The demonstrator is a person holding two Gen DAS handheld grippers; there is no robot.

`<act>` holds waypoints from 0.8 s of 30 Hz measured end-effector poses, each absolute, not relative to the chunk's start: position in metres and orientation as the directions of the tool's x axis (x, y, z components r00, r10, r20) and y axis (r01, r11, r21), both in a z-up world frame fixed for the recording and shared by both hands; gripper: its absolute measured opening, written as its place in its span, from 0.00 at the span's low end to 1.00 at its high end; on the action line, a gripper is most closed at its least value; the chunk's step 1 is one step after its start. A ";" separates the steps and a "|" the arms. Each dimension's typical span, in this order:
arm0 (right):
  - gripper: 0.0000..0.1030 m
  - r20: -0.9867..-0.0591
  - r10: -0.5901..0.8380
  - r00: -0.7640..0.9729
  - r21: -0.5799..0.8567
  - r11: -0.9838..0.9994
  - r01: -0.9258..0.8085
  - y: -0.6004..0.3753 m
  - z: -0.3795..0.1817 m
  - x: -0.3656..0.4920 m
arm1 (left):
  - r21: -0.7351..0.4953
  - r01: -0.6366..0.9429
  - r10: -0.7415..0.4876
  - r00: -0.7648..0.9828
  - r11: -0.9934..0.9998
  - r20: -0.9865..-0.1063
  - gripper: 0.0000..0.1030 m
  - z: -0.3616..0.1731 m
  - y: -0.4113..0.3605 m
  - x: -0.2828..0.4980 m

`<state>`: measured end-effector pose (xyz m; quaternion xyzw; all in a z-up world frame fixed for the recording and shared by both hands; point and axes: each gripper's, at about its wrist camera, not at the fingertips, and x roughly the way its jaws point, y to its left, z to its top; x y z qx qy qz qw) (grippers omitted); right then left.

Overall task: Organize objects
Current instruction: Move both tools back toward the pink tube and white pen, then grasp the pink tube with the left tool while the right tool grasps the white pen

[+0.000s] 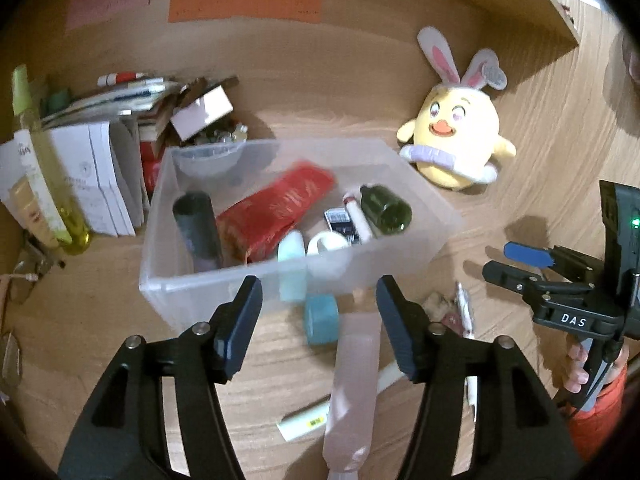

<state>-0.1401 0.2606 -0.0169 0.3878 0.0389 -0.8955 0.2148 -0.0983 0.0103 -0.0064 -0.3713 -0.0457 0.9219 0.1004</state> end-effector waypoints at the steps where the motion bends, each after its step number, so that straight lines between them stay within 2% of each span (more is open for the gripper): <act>1: 0.58 -0.715 -0.352 -0.604 0.098 -0.906 0.413 0.261 -0.019 -0.138 | -0.157 -0.146 0.214 -0.700 -0.977 -0.681 0.58 -0.010 0.011 -0.096; 15: 0.58 -0.763 -0.363 -0.534 0.163 -0.908 0.386 0.251 -0.052 -0.110 | -0.150 -0.175 0.227 -0.610 -0.973 -0.759 0.58 -0.054 0.027 -0.085; 20: 0.39 -0.775 -0.362 -0.518 0.173 -0.910 0.377 0.250 -0.060 -0.107 | -0.161 -0.190 0.245 -0.600 -0.968 -0.761 0.58 -0.059 0.029 -0.086; 24: 0.32 -0.772 -0.383 -0.507 0.199 -0.904 0.379 0.250 -0.062 -0.107 | -0.166 -0.199 0.253 -0.594 -0.966 -0.763 0.58 -0.060 0.030 -0.088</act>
